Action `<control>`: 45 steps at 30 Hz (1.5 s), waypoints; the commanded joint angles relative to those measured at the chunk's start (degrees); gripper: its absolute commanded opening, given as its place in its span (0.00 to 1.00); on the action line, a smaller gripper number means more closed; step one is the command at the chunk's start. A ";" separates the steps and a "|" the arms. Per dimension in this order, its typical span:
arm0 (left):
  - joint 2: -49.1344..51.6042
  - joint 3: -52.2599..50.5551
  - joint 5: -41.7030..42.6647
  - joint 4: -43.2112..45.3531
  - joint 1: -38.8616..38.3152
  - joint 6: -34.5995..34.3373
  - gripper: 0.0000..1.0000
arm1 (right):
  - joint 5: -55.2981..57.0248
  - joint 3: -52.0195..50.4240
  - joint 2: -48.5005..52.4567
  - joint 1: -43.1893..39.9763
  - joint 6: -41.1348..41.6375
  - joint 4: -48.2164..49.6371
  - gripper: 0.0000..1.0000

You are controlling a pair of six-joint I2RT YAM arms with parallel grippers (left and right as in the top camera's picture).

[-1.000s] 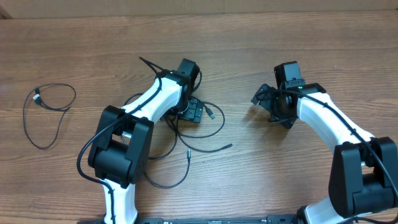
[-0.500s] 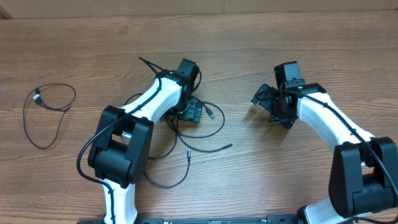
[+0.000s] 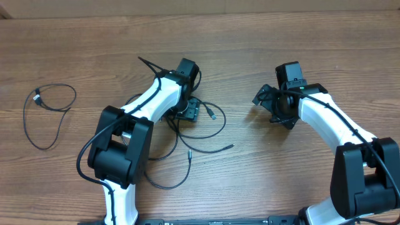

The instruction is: Untangle cables

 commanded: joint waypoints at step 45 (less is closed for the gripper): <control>3.85 4.52 5.73 -10.29 1.03 2.47 0.04 | 0.55 0.55 -1.22 -0.22 -0.28 0.33 1.00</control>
